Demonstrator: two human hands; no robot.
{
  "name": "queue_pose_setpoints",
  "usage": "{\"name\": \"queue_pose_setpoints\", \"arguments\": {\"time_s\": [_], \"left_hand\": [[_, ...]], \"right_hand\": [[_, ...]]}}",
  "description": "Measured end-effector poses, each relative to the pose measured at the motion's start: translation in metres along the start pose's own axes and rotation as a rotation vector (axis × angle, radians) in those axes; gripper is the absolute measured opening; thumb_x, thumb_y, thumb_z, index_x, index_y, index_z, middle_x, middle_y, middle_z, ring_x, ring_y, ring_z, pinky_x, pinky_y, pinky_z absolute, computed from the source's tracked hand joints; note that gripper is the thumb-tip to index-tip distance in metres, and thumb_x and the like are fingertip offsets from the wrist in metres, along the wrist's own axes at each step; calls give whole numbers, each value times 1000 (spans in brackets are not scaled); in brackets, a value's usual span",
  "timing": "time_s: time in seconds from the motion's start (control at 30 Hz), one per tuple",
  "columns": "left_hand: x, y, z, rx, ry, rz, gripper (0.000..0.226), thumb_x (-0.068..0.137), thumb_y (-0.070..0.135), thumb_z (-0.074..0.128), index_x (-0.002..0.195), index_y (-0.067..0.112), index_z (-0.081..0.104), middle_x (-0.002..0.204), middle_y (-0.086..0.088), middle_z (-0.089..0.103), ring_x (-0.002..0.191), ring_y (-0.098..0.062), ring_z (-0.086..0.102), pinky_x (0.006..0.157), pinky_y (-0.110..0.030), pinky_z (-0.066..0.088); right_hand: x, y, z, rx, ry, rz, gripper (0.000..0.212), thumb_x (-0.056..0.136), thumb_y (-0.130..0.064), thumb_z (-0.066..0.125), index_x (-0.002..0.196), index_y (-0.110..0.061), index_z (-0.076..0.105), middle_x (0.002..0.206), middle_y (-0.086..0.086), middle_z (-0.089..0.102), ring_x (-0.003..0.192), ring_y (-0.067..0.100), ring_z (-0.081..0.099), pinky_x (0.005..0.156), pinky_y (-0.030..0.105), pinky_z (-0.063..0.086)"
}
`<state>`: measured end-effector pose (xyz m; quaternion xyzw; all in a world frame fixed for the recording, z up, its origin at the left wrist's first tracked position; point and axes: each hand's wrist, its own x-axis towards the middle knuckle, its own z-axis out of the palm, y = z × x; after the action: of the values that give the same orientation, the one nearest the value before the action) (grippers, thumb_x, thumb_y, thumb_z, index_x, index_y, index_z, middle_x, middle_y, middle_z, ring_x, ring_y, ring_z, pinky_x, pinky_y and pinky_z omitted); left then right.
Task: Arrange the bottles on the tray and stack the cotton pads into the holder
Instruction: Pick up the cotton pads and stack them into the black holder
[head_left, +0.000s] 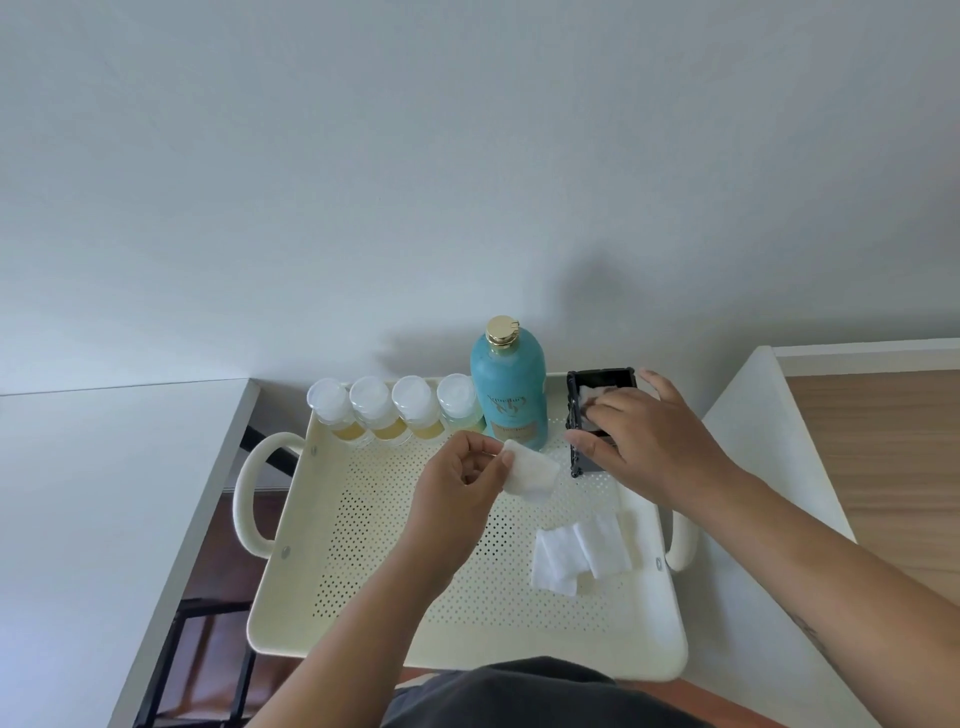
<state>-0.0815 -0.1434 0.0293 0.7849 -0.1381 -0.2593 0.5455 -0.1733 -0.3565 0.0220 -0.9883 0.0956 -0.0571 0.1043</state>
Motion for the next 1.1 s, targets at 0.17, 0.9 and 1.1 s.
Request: {"name": "queue_pose_setpoints", "arguments": {"time_s": [0.17,0.9,1.1], "left_hand": [[0,7,2,45,-24,65,6,91,30,67,87,35,66,83,5,73,81,-11,67,70,-18,52],[-2,18,14,266,-88,257,22,89,35,67,107,43,58,106,26,65,89,0,60,72,-13,45],[-7,-24,13,492,-64,201,24,91,32,66,114,28,59,106,18,64,92,7,53,71,-5,38]], "right_hand": [[-11,-14,-10,184,255,92,35,92,-50,51,102,-22,69,102,-10,69,99,16,62,95,37,33],[-36,-39,-25,798,144,390,4,88,-31,65,88,-28,68,78,-11,65,76,2,58,66,20,45],[-6,-13,-27,814,237,585,12,91,-28,62,98,-20,68,86,-7,67,82,6,61,67,16,43]]}}
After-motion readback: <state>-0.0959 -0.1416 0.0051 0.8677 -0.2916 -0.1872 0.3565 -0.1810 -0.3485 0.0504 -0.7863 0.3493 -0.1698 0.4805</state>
